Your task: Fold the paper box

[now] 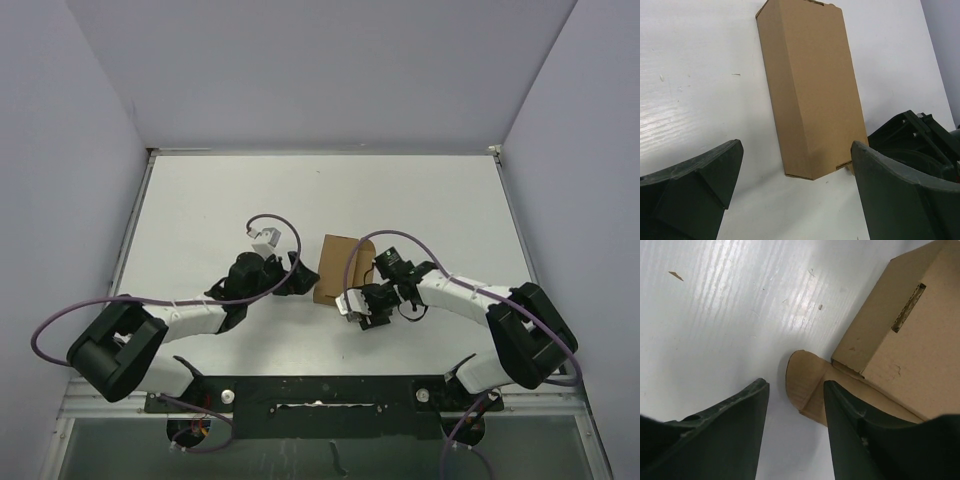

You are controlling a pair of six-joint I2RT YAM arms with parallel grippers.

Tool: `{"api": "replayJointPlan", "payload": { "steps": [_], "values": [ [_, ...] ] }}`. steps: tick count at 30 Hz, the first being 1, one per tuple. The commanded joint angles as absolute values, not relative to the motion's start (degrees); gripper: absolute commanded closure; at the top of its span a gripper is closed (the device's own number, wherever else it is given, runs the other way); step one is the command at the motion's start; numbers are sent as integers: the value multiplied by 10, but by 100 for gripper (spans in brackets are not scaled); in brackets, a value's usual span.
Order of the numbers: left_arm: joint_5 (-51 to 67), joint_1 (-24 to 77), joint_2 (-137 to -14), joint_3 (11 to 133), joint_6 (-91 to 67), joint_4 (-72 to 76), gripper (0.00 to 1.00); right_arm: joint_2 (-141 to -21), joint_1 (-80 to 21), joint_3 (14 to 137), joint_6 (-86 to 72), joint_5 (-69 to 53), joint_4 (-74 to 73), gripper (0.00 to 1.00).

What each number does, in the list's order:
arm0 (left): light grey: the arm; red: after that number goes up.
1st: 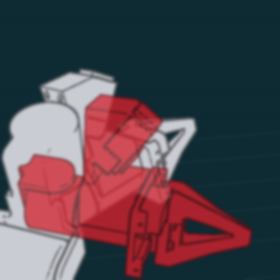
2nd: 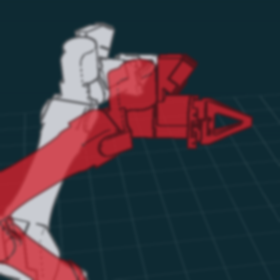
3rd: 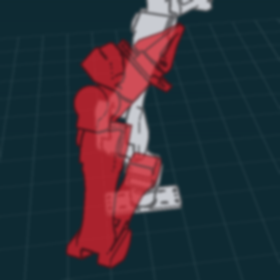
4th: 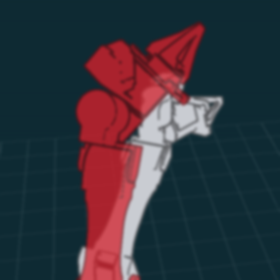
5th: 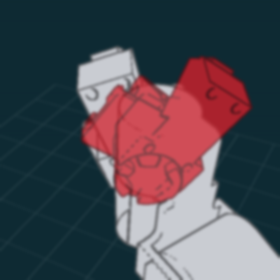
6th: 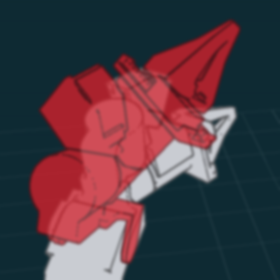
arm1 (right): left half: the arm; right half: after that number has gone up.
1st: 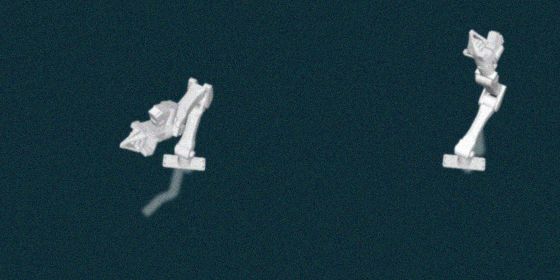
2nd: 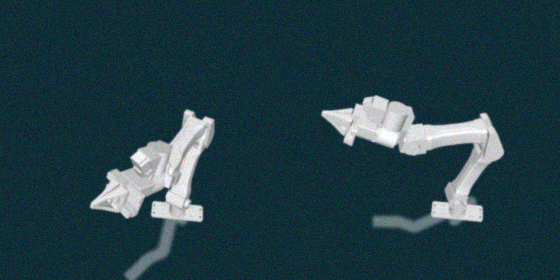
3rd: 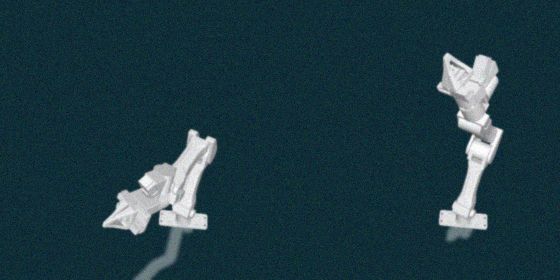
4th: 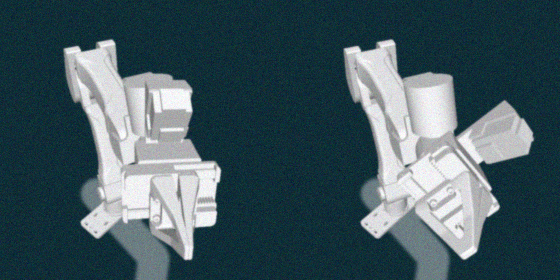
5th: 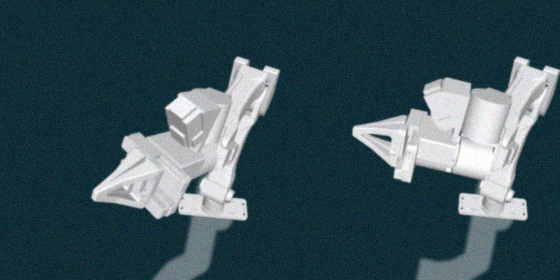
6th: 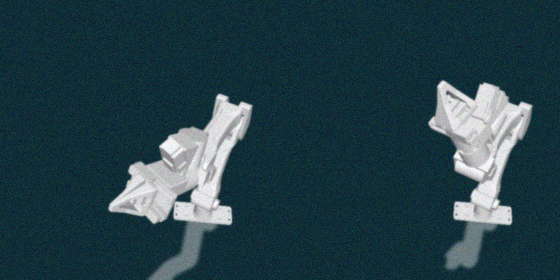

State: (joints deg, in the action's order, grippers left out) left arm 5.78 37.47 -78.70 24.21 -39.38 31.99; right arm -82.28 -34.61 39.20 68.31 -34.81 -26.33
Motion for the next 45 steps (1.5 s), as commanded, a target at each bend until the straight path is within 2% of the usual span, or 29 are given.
{"api": "replayJointPlan", "payload": {
  "steps": [1,14,29,45],
  "values": [
    [37,382,-806,250,-398,376,12,-817,-348,411,664,-335,-237,54],
    [11,401,-861,271,-387,406,15,-828,-323,440,617,-353,-248,80],
    [22,401,-894,300,-384,387,31,-842,-311,468,566,-361,-259,99],
    [28,401,-915,318,-385,348,42,-874,-300,502,503,-347,-276,100]
  ]
}}
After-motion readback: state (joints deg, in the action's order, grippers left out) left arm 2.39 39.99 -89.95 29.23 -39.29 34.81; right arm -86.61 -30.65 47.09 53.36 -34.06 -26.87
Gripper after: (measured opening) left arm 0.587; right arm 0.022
